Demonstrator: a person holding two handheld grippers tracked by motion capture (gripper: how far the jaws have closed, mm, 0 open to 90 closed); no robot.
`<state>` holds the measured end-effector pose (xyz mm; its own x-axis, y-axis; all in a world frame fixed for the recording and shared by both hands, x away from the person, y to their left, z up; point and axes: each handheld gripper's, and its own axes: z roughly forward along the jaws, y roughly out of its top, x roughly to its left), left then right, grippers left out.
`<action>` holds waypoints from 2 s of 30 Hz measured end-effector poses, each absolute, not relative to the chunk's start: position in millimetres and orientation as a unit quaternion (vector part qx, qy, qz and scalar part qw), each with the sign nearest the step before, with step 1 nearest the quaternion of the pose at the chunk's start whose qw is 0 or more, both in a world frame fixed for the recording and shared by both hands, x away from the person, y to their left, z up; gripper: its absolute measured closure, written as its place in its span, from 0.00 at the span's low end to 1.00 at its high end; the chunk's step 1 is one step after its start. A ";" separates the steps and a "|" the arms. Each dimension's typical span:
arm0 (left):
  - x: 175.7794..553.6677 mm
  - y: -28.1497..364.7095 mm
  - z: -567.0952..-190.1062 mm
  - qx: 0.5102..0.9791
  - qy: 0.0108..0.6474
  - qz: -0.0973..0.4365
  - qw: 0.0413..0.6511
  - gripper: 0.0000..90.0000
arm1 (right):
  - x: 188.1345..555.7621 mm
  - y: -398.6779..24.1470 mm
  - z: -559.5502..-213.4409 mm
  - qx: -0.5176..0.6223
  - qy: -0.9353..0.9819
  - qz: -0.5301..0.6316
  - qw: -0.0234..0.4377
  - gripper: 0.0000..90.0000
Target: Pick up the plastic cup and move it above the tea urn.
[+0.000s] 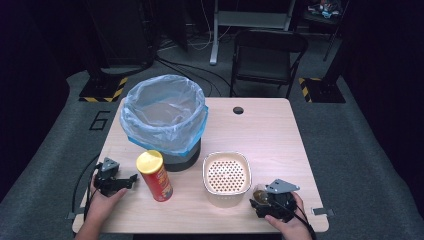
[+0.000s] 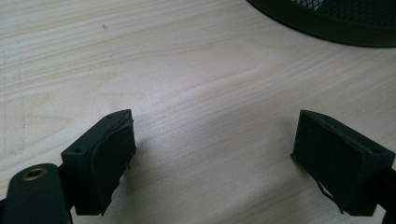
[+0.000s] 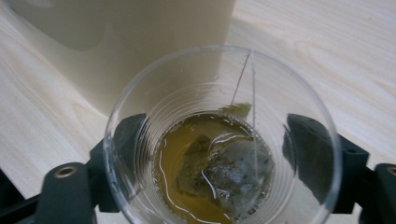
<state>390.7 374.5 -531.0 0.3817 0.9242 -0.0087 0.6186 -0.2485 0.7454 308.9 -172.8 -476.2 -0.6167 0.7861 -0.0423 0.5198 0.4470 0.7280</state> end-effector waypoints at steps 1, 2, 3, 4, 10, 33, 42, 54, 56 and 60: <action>390.8 374.7 -530.9 0.759 0.508 0.225 0.340 0.14 | 308.5 -172.1 -476.0 0.399 0.825 0.352 0.193 0.25; 390.7 374.5 -531.0 0.758 0.509 0.224 0.341 0.14 | 308.5 -172.2 -475.9 0.398 0.825 0.351 0.194 0.26; 390.8 374.5 -531.0 0.758 0.509 0.224 0.342 0.14 | 308.5 -172.0 -476.0 0.397 0.826 0.351 0.194 0.26; 390.8 374.7 -530.9 0.759 0.508 0.225 0.340 0.14 | 308.1 -172.3 -475.7 0.394 0.828 0.349 0.193 0.26; 390.8 374.7 -530.9 0.759 0.508 0.225 0.341 0.14 | 310.8 -175.2 -474.8 0.373 0.837 0.349 0.195 0.28; 390.8 374.7 -530.9 0.759 0.508 0.225 0.341 0.14 | 345.2 -208.6 -478.8 0.364 0.831 0.369 0.202 0.21; 390.8 374.7 -530.9 0.759 0.508 0.225 0.340 0.14 | 338.4 -214.5 -482.0 0.389 0.818 0.370 0.207 0.22; 390.8 374.7 -530.9 0.759 0.508 0.225 0.340 0.14 | 337.2 -204.9 -487.0 0.402 0.806 0.381 0.210 0.29; 390.8 374.7 -530.9 0.759 0.508 0.225 0.340 0.14 | 338.4 -205.9 -486.8 0.402 0.806 0.383 0.205 0.31; 390.8 374.7 -530.9 0.759 0.507 0.225 0.340 0.14 | 337.4 -206.4 -486.6 0.408 0.801 0.387 0.204 0.32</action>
